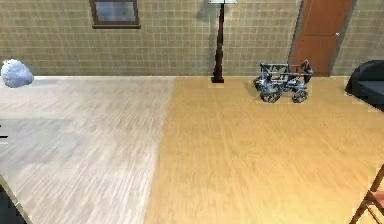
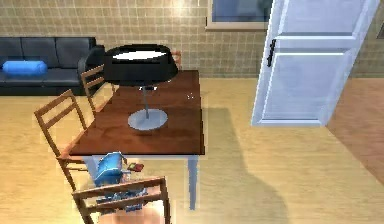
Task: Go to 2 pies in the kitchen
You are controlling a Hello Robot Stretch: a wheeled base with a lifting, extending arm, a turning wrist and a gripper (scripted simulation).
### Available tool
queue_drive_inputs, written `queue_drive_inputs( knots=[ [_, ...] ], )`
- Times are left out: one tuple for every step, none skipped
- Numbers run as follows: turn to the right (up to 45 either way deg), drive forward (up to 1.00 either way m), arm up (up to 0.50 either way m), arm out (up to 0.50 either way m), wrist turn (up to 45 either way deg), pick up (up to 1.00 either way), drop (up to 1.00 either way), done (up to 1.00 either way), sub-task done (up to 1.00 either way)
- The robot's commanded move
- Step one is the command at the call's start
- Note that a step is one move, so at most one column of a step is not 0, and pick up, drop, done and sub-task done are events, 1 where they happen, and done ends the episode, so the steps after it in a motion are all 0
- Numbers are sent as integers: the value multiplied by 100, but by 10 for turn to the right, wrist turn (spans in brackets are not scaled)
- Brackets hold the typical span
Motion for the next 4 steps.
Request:
queue_drive_inputs(
  knots=[
    [0, 60, 0, 0, 0, 0, 0, 0, 0],
    [-450, 0, 0, 0, 0, 0, 0, 0, 0],
    [-240, 0, 0, 0, 0, 0, 0, 0, 0],
    [0, 25, 0, 0, 0, 0, 0, 0, 0]
  ],
)
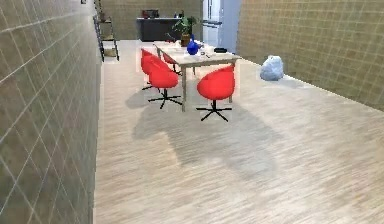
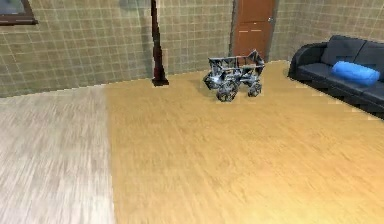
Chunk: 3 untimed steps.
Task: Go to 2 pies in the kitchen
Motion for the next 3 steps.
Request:
queue_drive_inputs(
  knots=[
    [210, 0, 0, 0, 0, 0, 0, 0, 0],
    [0, 100, 0, 0, 0, 0, 0, 0, 0],
    [0, 100, 0, 0, 0, 0, 0, 0, 0]
  ],
)
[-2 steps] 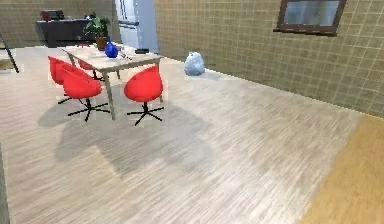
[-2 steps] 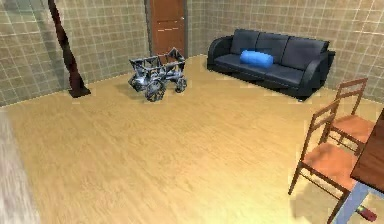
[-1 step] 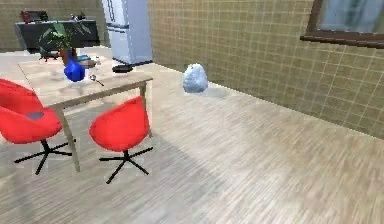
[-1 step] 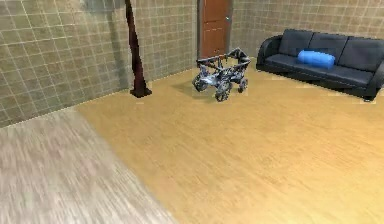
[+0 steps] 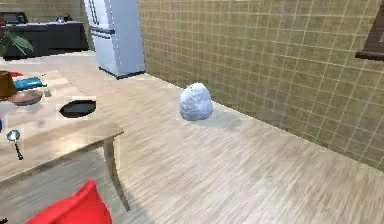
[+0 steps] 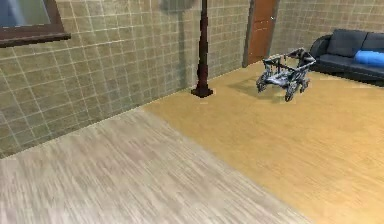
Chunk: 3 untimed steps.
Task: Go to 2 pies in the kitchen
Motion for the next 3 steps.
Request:
queue_drive_inputs(
  knots=[
    [0, 100, 0, 0, 0, 0, 0, 0, 0],
    [0, 40, 0, 0, 0, 0, 0, 0, 0],
    [-450, 0, 0, 0, 0, 0, 0, 0, 0]
  ],
)
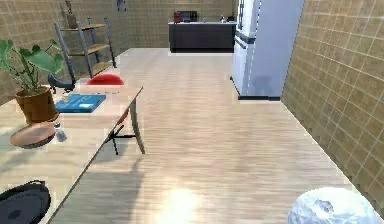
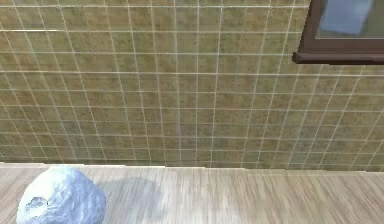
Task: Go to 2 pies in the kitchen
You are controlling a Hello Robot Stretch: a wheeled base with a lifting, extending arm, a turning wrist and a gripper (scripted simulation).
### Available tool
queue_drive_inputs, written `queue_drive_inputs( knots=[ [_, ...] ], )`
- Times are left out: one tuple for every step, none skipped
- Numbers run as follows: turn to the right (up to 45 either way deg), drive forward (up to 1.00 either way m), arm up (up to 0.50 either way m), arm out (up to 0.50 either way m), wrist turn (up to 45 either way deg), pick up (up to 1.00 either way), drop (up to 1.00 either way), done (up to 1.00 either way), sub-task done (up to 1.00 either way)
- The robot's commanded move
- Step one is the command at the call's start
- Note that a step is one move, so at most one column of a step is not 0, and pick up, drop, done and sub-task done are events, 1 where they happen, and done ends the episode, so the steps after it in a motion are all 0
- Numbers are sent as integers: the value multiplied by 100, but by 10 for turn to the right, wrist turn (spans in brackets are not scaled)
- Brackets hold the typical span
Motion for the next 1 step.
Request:
queue_drive_inputs(
  knots=[
    [-420, 0, 0, 0, 0, 0, 0, 0, 0]
  ],
)
